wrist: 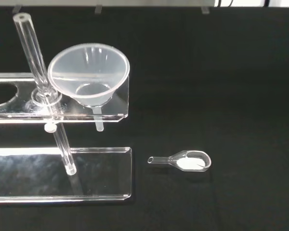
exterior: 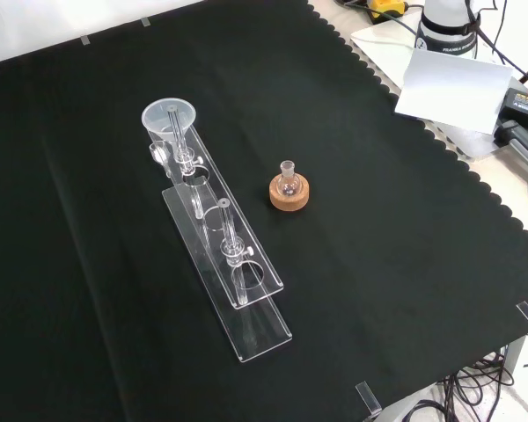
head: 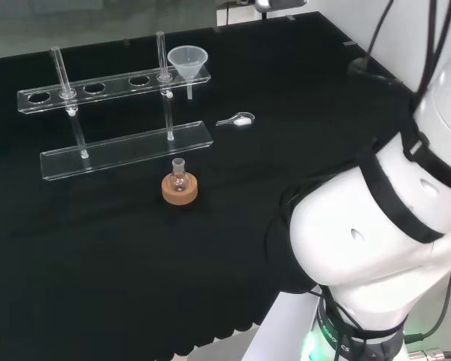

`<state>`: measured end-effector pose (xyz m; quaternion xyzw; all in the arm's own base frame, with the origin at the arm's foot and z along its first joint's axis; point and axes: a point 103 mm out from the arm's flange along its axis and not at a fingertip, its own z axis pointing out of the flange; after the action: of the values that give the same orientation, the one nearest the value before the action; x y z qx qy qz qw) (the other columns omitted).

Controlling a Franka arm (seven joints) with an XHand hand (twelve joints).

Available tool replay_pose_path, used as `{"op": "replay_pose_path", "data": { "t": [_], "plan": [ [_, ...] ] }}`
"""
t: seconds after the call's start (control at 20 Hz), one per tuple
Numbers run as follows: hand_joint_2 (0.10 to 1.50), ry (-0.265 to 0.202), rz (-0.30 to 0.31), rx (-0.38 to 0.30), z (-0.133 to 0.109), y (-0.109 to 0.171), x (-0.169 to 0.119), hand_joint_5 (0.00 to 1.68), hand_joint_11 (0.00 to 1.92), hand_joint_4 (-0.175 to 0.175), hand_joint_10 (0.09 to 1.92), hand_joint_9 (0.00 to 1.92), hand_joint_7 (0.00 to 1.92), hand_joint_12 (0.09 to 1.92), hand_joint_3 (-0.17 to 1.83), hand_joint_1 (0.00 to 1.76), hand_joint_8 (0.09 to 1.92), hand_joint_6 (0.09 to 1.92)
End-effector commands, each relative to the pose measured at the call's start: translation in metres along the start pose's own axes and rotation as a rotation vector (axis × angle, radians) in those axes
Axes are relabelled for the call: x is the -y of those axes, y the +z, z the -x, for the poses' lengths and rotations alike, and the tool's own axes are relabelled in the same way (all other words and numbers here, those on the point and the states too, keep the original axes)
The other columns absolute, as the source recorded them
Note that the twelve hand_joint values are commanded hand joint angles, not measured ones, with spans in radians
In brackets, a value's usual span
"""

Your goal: Pick up the funnel from the transparent funnel stand.

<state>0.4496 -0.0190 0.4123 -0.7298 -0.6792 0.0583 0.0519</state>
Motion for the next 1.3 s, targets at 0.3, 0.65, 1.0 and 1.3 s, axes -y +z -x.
{"op": "replay_pose_path", "data": {
  "t": [0.3,0.65,1.0,1.3],
  "plan": [
    [1.07,-0.066,-0.048,0.053,-0.035,0.031,-0.055,0.19,0.02,0.002,0.70,0.13,0.00,1.40,0.26,0.21,0.49,0.09],
    [0.96,-0.075,-0.123,0.084,-0.058,0.048,-0.065,0.21,0.03,-0.008,0.72,0.14,0.00,1.41,0.22,0.37,0.51,0.09],
    [0.85,-0.090,-0.231,0.110,-0.061,0.067,-0.077,0.17,0.13,-0.009,0.75,0.19,0.00,1.44,0.19,0.44,0.50,0.09],
    [0.81,-0.093,-0.272,0.113,-0.063,0.081,-0.085,0.13,0.16,-0.009,0.81,0.13,0.00,1.46,0.18,0.46,0.41,0.09]
  ]
}}
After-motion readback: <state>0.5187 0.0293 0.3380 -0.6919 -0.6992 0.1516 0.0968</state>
